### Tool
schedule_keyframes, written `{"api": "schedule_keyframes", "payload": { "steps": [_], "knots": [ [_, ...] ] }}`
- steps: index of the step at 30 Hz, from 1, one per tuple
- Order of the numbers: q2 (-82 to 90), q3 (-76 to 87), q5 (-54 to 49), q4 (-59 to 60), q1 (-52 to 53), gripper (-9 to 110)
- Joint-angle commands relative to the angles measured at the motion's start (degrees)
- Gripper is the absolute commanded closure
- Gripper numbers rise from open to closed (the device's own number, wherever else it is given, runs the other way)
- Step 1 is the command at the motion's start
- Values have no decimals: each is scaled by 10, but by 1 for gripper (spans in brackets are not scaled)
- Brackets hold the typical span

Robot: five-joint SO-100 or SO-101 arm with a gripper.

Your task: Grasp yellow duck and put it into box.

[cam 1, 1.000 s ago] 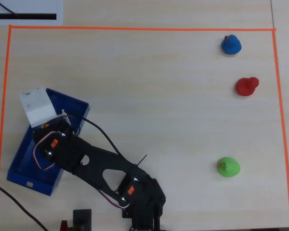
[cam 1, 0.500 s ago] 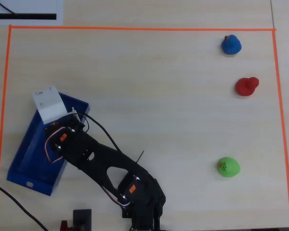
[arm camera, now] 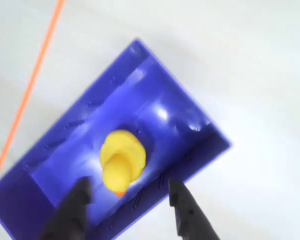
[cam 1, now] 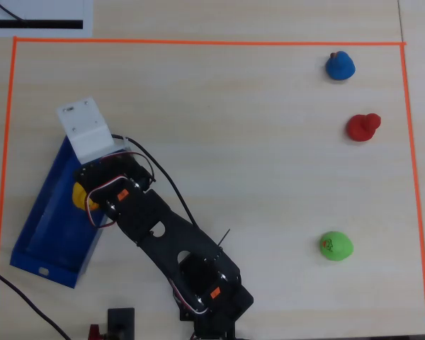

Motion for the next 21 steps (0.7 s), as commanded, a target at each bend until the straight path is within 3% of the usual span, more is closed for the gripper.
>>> {"api": "schedule_keyframes", "payload": {
  "steps": [1,9,15,21],
  "knots": [
    [97,-4,-4,-38,92,101],
    [289,300,-95,-145,311,101],
    [497,504,-97,-3,323,101],
    [621,602,-99,103,318,101]
  ]
}}
